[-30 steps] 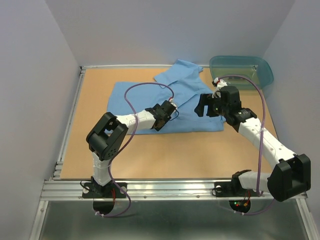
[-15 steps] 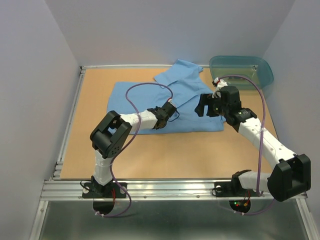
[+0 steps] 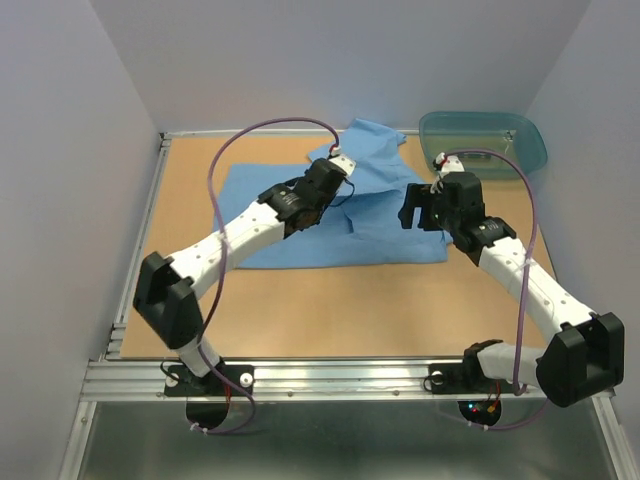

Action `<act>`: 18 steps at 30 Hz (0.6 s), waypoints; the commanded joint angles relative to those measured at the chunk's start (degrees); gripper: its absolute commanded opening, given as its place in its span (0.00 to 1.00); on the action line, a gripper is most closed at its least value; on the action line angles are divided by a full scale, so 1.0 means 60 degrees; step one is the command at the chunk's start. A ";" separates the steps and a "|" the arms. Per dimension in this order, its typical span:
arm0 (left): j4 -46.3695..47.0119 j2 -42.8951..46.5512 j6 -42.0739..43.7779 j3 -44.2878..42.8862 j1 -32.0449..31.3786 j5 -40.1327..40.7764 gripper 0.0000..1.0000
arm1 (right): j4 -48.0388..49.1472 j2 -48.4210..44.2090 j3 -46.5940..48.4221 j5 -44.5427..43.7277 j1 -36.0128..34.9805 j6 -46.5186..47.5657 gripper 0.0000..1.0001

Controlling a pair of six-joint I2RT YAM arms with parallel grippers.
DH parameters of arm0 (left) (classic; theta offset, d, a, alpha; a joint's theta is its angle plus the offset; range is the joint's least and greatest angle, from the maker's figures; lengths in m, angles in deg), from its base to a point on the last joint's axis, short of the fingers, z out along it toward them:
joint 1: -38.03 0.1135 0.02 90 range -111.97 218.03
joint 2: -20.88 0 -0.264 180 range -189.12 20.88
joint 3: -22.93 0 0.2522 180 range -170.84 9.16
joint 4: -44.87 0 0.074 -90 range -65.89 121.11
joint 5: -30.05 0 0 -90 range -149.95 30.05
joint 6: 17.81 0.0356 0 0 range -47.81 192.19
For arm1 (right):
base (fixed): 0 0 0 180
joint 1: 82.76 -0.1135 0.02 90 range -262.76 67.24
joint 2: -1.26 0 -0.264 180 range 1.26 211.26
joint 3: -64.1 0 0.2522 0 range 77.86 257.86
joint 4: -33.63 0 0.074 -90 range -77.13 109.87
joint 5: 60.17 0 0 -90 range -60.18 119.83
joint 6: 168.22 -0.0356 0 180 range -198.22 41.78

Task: Fold and stack the long sleeve shirts
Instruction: Fold the shirt

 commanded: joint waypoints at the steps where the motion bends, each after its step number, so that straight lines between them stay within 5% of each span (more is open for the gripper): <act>1: -0.1674 0.1845 -0.0496 -0.0252 -0.0398 -0.1402 0.00 | 0.0103 -0.0143 0.0526 -0.1148 -0.0014 -0.0021 0.87; 11: -0.2670 0.4586 -0.0511 -0.0061 -0.0620 -0.3821 0.00 | 0.0250 0.0297 0.0863 -0.1413 -0.0014 -0.0241 0.87; 18: -0.3037 0.5204 -0.0555 0.0100 -0.0707 -0.6132 0.00 | 0.0323 0.0488 0.0922 -0.1427 -0.0014 -0.0387 0.87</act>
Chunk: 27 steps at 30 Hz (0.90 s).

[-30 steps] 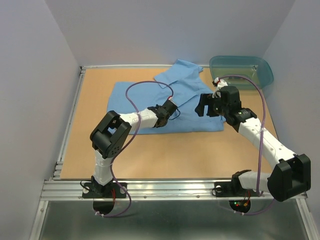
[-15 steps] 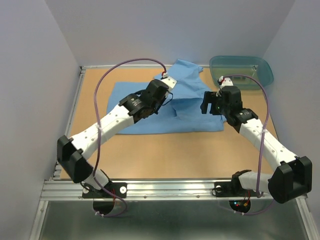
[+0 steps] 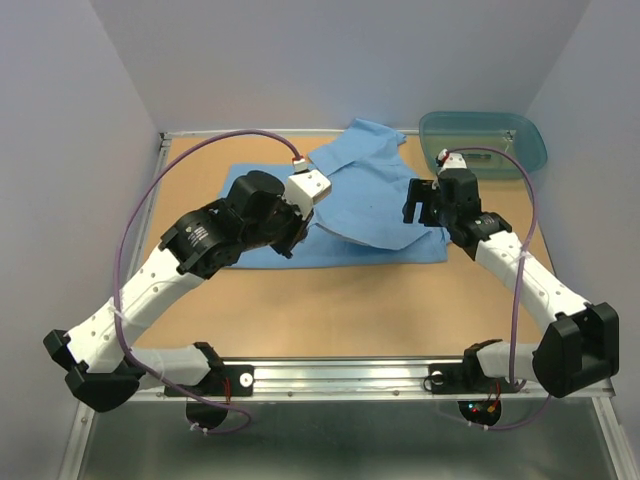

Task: Fold and stack the long sleeve shirts
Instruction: Fold the shirt

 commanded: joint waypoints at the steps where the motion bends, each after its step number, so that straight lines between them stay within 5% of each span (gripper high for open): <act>1: -0.0189 0.0235 -0.0052 0.0107 -0.0096 -0.1936 0.00 | 0.0319 0.0018 0.0638 -0.0211 -0.0014 -0.0187 0.87; 5: 0.0426 0.0718 -0.0052 0.0487 -0.0140 -0.1487 0.00 | 0.0349 -0.0026 0.0491 -0.0050 -0.0014 -0.0275 0.87; 15: 0.2899 0.0061 0.0693 0.1250 -0.0096 0.3214 0.00 | 0.0363 -0.0465 -0.0197 -0.0064 -0.0014 -0.0524 0.87; 27: 0.6547 -0.2738 0.3944 -0.0625 0.0402 0.4038 0.00 | 0.0363 -0.1256 -0.0417 -0.0635 -0.0014 -0.0319 0.87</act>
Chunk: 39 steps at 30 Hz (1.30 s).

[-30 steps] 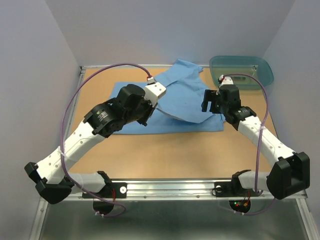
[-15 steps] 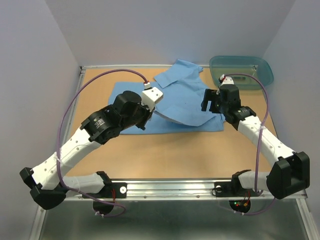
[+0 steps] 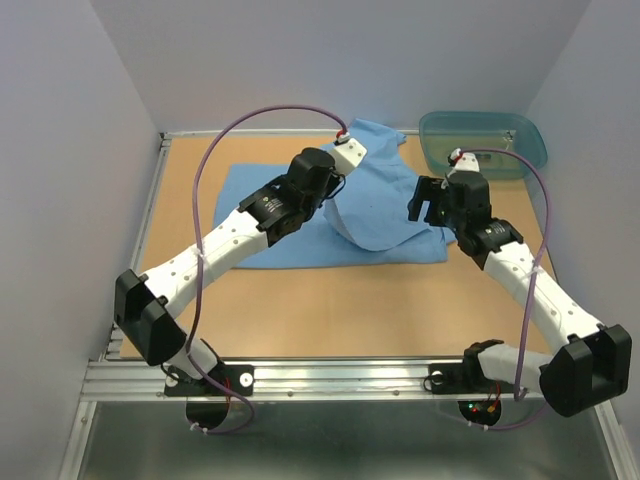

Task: Fold and stack the long sleeve shirts
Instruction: Fold the shirt

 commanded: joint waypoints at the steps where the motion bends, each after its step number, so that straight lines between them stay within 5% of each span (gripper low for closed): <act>1: 0.2236 0.0009 0.1676 -0.1048 0.0078 0.0487 0.00 | 0.0316 -0.0455 -0.0220 -0.0392 0.0000 0.0154 0.87; 18: 0.4962 0.2440 0.1635 0.5263 0.0210 0.1687 0.00 | 0.0622 0.0071 -0.0733 0.0413 -0.0014 0.0038 0.87; 29: 0.4524 0.2292 0.0859 0.5397 0.0239 0.2024 0.00 | 0.0712 0.1682 -0.0191 0.0165 0.0160 -0.2201 0.82; 39: 0.4259 0.2090 0.0286 0.4608 0.0254 0.1790 0.00 | 0.1297 0.2666 -0.0250 0.1557 0.0996 -0.4210 0.73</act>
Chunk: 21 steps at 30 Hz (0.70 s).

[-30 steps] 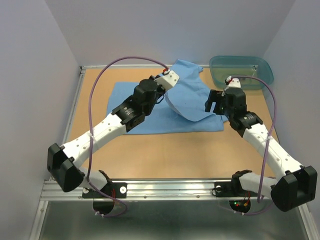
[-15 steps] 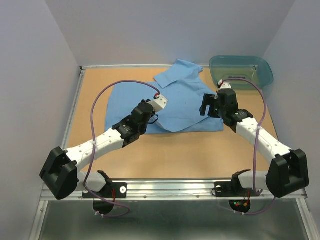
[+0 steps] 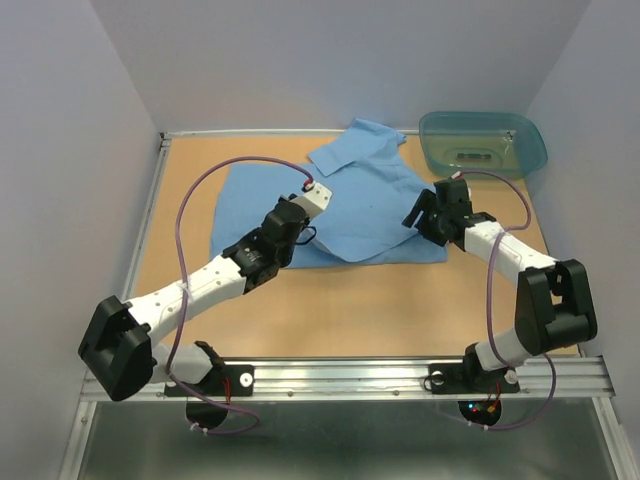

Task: Fold and stack the long sleeve shirts
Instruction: Fold the shirt

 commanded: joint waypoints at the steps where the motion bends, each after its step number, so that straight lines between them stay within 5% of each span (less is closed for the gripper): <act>1: 0.0194 -0.0173 -0.0290 -0.1156 0.0028 0.0024 0.00 | 0.0729 -0.0365 0.0249 0.0282 0.0104 -0.0800 0.73; 15: 0.0311 -0.5208 0.0297 -0.9105 0.0350 0.0843 0.00 | 0.0452 -0.2841 0.0279 -0.0232 0.0236 0.1132 0.83; 21: 0.0326 -0.6721 0.0342 -1.0956 0.0438 0.0873 0.00 | 0.0159 -0.3632 0.0118 -0.0363 0.0236 0.1616 0.83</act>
